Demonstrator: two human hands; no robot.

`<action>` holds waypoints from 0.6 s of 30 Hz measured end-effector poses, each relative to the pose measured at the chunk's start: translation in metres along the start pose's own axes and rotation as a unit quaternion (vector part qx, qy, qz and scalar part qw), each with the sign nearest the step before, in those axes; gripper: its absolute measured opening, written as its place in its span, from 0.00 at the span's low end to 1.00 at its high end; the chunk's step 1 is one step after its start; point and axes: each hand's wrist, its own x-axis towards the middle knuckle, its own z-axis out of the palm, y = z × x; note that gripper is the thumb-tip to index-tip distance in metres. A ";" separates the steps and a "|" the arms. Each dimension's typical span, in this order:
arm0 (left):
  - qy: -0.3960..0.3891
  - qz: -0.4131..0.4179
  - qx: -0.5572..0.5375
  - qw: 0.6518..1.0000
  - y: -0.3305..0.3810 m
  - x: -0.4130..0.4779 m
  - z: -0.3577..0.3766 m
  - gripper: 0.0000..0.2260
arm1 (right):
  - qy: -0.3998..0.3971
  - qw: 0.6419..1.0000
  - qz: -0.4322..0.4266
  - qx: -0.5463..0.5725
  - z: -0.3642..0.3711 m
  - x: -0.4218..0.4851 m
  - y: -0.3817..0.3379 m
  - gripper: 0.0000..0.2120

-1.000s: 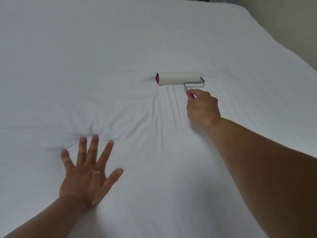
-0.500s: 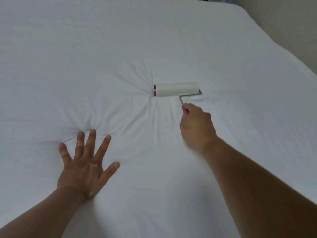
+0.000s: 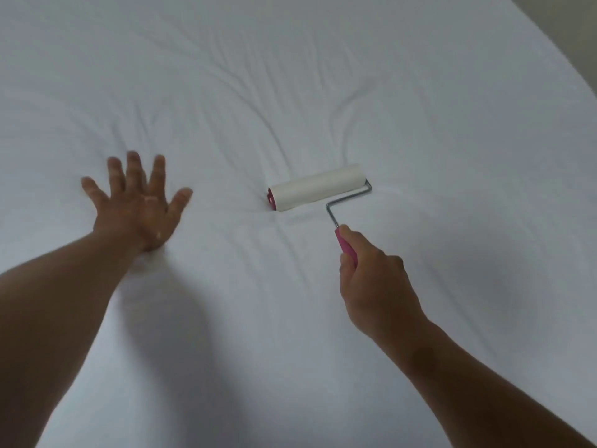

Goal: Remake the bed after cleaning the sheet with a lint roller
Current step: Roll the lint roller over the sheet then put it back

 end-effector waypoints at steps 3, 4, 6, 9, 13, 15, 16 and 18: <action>0.020 0.056 -0.003 0.998 0.004 -0.034 0.008 0.38 | -0.013 1.000 0.023 -0.003 -0.001 -0.061 0.021 0.20; 0.019 0.075 0.002 0.997 0.004 -0.046 0.009 0.37 | -0.012 1.000 0.024 -0.005 0.000 -0.082 0.028 0.21; 0.010 0.106 0.010 0.994 0.006 -0.071 0.013 0.37 | -0.004 1.000 0.030 -0.003 0.001 -0.130 0.042 0.21; 0.008 0.134 0.020 0.991 0.008 -0.104 0.019 0.37 | -0.007 0.999 0.048 0.004 0.006 -0.201 0.063 0.21; 0.002 0.161 0.017 0.987 0.008 -0.149 0.027 0.36 | -0.026 0.997 0.076 0.020 0.017 -0.290 0.093 0.23; 0.001 0.177 0.014 0.984 0.006 -0.173 0.033 0.37 | -0.029 0.995 0.088 0.029 0.025 -0.333 0.107 0.22; 0.003 0.185 0.012 0.983 0.004 -0.184 0.036 0.37 | -0.031 0.994 0.095 0.033 0.029 -0.351 0.111 0.22; 0.002 0.199 0.014 0.980 0.001 -0.204 0.042 0.36 | -0.027 0.994 0.108 0.026 0.031 -0.382 0.120 0.23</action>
